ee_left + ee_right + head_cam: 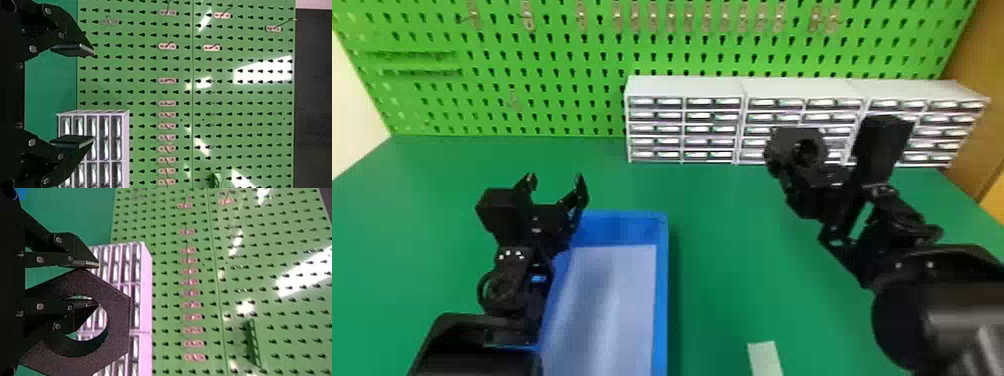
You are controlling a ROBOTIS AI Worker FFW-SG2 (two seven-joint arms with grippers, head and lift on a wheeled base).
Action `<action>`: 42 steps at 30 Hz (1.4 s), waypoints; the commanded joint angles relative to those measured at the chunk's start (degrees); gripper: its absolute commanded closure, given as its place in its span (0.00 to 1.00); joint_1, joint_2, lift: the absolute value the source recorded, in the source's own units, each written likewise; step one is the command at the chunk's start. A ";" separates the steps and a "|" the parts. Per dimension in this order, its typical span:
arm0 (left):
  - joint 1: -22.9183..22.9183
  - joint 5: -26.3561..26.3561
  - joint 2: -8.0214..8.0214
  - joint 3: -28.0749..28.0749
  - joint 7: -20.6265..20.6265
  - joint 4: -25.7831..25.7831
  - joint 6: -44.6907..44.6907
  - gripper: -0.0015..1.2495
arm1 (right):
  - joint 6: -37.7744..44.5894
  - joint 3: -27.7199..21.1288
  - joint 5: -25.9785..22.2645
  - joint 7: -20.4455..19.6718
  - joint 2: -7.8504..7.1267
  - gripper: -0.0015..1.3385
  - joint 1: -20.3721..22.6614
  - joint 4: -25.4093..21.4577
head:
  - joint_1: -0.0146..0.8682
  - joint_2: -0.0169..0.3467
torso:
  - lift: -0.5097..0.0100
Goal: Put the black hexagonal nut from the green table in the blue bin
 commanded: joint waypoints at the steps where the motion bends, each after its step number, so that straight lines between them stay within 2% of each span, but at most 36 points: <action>1: 0.01 -0.04 -0.15 0.06 -0.03 0.00 0.00 0.37 | 2.31 3.07 -2.35 0.00 -1.71 0.84 -0.48 -0.16 | 0.76 0.20 | 0.80; 13: 0.01 -0.21 -0.15 0.23 0.05 0.00 0.00 0.37 | 7.58 11.60 -7.63 0.00 -4.61 0.84 -3.56 -0.16 | 0.76 0.20 | 0.80; 18: 0.01 -0.30 -0.15 0.41 0.05 0.00 0.09 0.37 | 8.02 16.69 -10.88 0.00 -6.19 0.84 -5.41 1.16 | 0.76 0.20 | 0.80; 27: -0.87 -0.57 -0.15 0.94 0.05 0.18 0.00 0.37 | 8.29 23.64 -15.10 -0.08 -7.86 0.84 -8.75 3.54 | 0.76 0.20 | 0.80; 42: -1.83 -0.83 -0.15 2.17 0.05 0.18 0.00 0.37 | 7.85 29.09 -19.58 -0.17 -8.47 0.84 -11.47 5.73 | 0.76 0.20 | 0.80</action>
